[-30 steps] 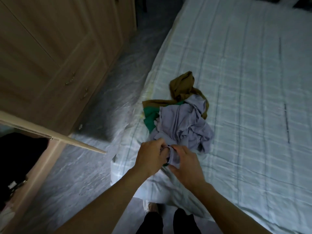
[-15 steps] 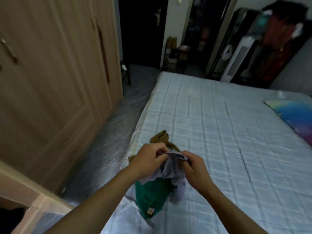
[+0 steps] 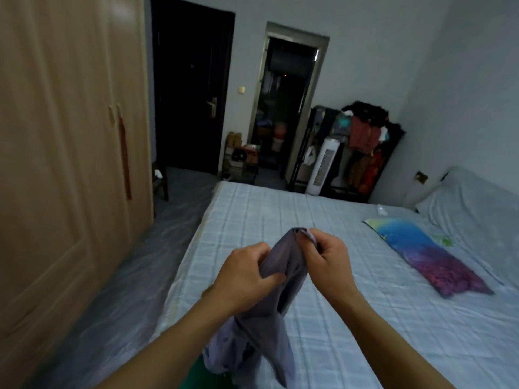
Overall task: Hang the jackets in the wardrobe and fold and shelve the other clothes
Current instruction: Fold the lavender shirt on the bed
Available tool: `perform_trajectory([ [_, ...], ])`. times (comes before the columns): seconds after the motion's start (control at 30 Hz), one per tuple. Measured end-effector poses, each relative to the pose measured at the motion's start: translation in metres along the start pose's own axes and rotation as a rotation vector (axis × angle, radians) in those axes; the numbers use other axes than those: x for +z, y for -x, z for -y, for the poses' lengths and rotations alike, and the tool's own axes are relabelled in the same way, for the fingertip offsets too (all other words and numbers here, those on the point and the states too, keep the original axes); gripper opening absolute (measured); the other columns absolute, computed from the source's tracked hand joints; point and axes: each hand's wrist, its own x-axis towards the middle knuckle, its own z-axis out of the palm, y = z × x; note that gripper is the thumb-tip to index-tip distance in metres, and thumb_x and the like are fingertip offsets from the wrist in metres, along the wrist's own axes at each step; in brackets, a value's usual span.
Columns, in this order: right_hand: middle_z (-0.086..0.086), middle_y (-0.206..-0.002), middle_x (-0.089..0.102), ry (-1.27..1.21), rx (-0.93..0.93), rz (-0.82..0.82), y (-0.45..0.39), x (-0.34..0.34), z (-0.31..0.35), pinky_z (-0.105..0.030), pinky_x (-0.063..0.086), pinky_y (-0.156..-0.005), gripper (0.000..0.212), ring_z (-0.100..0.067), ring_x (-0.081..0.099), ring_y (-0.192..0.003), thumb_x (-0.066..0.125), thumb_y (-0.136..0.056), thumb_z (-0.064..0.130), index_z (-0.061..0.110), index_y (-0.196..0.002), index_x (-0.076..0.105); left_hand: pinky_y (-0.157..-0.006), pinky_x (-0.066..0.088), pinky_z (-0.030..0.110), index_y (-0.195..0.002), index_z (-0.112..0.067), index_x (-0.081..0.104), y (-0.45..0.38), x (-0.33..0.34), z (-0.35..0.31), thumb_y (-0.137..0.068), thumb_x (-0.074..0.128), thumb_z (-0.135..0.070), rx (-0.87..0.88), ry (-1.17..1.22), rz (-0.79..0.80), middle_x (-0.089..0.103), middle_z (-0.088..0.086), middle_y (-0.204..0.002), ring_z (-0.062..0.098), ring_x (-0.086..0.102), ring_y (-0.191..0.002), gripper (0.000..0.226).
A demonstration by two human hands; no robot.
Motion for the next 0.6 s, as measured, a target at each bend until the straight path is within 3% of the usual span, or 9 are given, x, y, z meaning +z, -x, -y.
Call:
perform_trajectory([
  [0.07,-0.005,-0.052,0.035,0.006,-0.016,-0.041,-0.004,-0.013,0.005,-0.026,0.027,-0.048,0.044,-0.012,0.034,-0.05,0.053,-0.1,0.015,0.0,-0.06,0.041,-0.06,0.052,0.038,-0.074,-0.026,0.054,-0.003,0.018,-0.002,-0.071,0.067,-0.04,-0.036,-0.036,-0.028,0.06,-0.007,-0.065,0.009,0.06,-0.063,0.02],
  [0.17,-0.011,-0.053,0.033,0.003,-0.03,-0.146,-0.013,-0.041,0.004,-0.029,0.026,-0.049,0.046,-0.012,0.032,-0.05,0.054,-0.1,0.018,-0.003,-0.061,0.04,-0.058,0.05,0.036,-0.065,-0.028,0.044,-0.002,0.04,-0.003,-0.072,0.067,-0.034,-0.069,-0.134,0.002,0.054,-0.006,-0.061,0.017,0.057,-0.062,0.025],
  [0.37,-0.001,-0.054,0.03,-0.062,-0.008,-0.282,-0.026,-0.115,-0.011,-0.026,0.023,-0.049,0.048,-0.009,0.027,-0.05,0.054,-0.1,0.02,0.001,-0.059,0.035,-0.057,0.045,0.037,-0.063,-0.025,0.039,0.0,0.078,-0.001,-0.072,0.062,-0.022,-0.085,-0.293,0.08,0.048,-0.005,-0.064,0.015,0.049,-0.06,0.024],
  [0.5,0.007,-0.052,0.032,-0.101,-0.013,-0.339,-0.026,-0.175,-0.024,-0.024,0.025,-0.049,0.048,-0.007,0.029,-0.05,0.054,-0.1,0.018,0.011,-0.057,0.035,-0.055,0.044,0.034,-0.074,-0.026,0.048,-0.011,0.112,-0.019,-0.081,0.058,-0.025,-0.199,-0.139,0.072,0.058,-0.004,-0.066,0.012,0.056,-0.06,0.012],
  [0.6,0.013,-0.05,0.034,-0.145,-0.002,-0.388,-0.028,-0.232,-0.034,-0.022,0.026,-0.049,0.046,-0.005,0.03,-0.05,0.054,-0.1,0.018,0.015,-0.056,0.041,-0.051,0.04,0.026,-0.076,-0.029,0.048,-0.026,0.134,-0.044,-0.092,0.057,-0.02,-0.166,-0.081,0.0,0.059,-0.005,-0.062,0.006,0.056,-0.056,0.02],
])
